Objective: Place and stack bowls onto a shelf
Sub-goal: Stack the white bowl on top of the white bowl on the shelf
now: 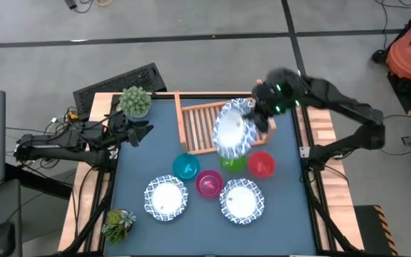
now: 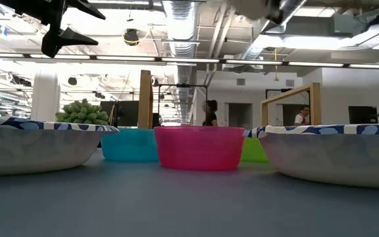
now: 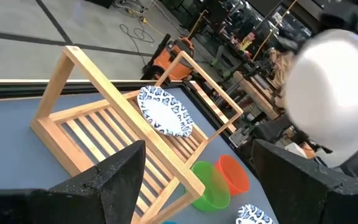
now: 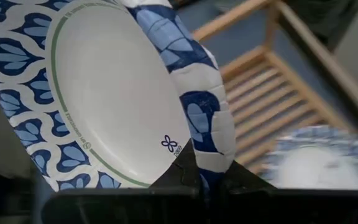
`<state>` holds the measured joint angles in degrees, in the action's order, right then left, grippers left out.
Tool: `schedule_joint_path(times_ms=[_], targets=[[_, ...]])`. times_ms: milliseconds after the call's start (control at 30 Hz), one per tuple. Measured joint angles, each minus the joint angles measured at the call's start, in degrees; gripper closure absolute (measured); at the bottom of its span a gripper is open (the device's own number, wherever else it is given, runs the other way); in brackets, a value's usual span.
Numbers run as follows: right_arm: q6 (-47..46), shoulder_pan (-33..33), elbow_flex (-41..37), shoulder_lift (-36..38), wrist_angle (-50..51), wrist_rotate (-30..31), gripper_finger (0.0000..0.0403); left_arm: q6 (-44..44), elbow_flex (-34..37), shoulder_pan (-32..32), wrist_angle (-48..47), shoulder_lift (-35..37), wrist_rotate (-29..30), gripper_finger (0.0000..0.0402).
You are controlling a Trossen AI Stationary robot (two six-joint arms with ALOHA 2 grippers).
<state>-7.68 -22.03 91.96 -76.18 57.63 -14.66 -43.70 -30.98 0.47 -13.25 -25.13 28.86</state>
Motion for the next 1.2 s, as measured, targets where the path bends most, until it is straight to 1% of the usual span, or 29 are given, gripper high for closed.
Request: schedule_joint_path(times_ms=[133,233,333,467,600,700,800,1033,1200], targets=[[12.5,-8.4,7.4,-8.4,6.2,-0.6,0.0383,0.0,0.0,0.0,-0.4,0.0,0.0,0.0120],[22.0,-13.1,12.7,-14.9,10.1,-0.5,0.0383,-0.1,0.0,0.0,-1.1,0.0,0.0,0.0120],[31.1,-16.8,17.5,-21.0,11.5,-0.1,0.0383,-0.1,0.0,0.0,-1.7,0.0,0.0,0.0120],[37.9,-20.2,22.5,-28.8,12.3,1.1,0.0383,-0.1,0.0,0.0,-1.9,0.0,0.0,0.0120],[42.8,-22.6,26.7,-36.1,17.5,1.9,0.0383,-0.1,0.0,0.0,-2.3,0.0,0.6,0.0120],[46.2,-23.6,28.2,-40.8,21.5,5.3,0.0383,-0.1,0.0,0.0,-3.2,0.0,2.0,0.0120],[49.6,-23.9,28.5,-44.8,23.5,9.4,0.0383,-0.4,0.0,0.0,-3.5,0.0,3.0,0.0120],[51.4,-24.3,28.7,-48.5,22.7,10.0,0.0383,-0.7,0.0,0.0,-3.8,0.0,3.3,0.0120],[51.9,-25.1,28.6,-48.8,23.8,10.1,0.0383,-0.7,0.0,0.0,-3.8,0.0,3.5,0.0120]])
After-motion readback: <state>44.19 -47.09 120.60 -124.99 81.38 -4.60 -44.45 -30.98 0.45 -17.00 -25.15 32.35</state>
